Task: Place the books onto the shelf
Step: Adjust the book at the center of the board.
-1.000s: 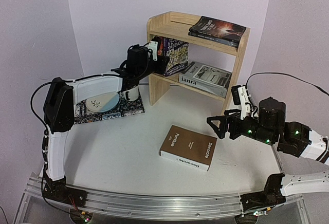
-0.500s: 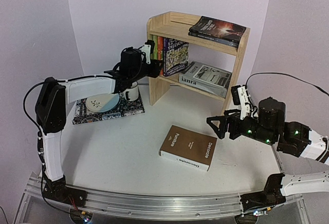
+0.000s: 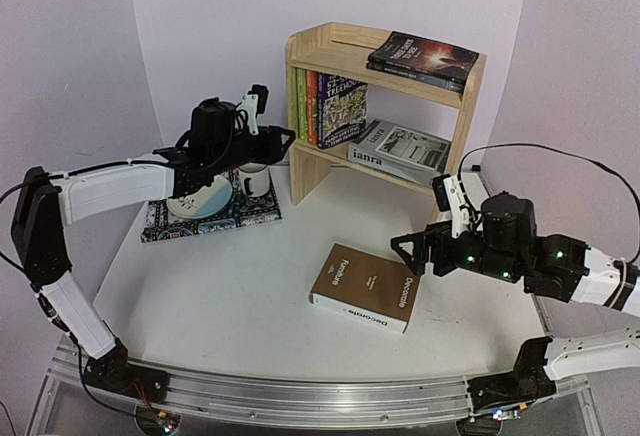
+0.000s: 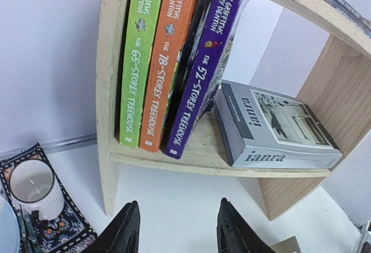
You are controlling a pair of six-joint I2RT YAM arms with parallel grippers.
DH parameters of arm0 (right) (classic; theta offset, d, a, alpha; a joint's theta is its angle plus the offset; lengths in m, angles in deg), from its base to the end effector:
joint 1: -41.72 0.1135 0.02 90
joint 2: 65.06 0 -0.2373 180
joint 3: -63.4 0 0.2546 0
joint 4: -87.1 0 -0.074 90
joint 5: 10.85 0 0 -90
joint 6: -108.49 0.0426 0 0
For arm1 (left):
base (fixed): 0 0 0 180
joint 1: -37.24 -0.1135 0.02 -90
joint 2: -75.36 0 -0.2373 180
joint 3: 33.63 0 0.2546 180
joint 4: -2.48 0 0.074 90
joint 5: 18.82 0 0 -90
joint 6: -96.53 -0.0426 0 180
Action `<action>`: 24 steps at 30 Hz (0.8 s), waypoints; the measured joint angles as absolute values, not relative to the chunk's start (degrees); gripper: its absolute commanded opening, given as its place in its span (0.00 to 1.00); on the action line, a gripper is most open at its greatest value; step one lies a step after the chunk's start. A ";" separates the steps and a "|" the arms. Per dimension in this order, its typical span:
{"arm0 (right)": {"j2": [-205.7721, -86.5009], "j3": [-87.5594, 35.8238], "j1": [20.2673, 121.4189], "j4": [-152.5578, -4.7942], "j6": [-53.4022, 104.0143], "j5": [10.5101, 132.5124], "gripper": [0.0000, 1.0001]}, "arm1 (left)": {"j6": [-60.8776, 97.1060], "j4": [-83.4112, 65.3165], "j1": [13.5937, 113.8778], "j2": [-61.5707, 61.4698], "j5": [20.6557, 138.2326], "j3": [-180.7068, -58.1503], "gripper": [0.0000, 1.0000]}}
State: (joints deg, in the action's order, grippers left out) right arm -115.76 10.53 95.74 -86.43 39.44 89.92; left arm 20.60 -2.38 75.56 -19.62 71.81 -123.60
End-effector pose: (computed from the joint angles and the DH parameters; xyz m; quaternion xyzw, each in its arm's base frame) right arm 0.1472 0.1892 0.2981 -0.1465 0.7179 0.3574 0.5791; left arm 0.3207 -0.2540 0.3077 0.1642 0.7475 -0.2879 0.5757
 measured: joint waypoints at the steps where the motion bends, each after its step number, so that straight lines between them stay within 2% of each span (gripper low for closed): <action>1: -115.93 10.91 95.74 -86.50 40.30 89.96 0.98 | 21.58 -2.54 75.56 -18.62 72.69 -122.24 0.51; 6: -117.53 15.05 95.74 -86.69 46.98 91.16 0.98 | 26.58 -3.68 75.54 -16.25 79.99 -115.22 0.61; 13: -120.23 22.60 95.74 -84.66 58.03 94.84 0.98 | 31.99 -5.37 76.08 -21.98 94.37 -109.74 0.63; 18: -120.32 26.01 95.74 -83.23 66.77 97.70 0.98 | 33.67 -6.22 77.23 -26.94 98.66 -108.40 0.65; 24: -120.28 30.49 95.74 -83.74 73.56 97.63 0.87 | 34.75 -6.33 79.12 -30.66 102.65 -108.32 0.64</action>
State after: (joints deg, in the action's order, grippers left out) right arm -120.28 30.49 95.74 -83.74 73.56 97.63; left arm 34.75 -6.33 79.12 -30.66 102.65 -108.32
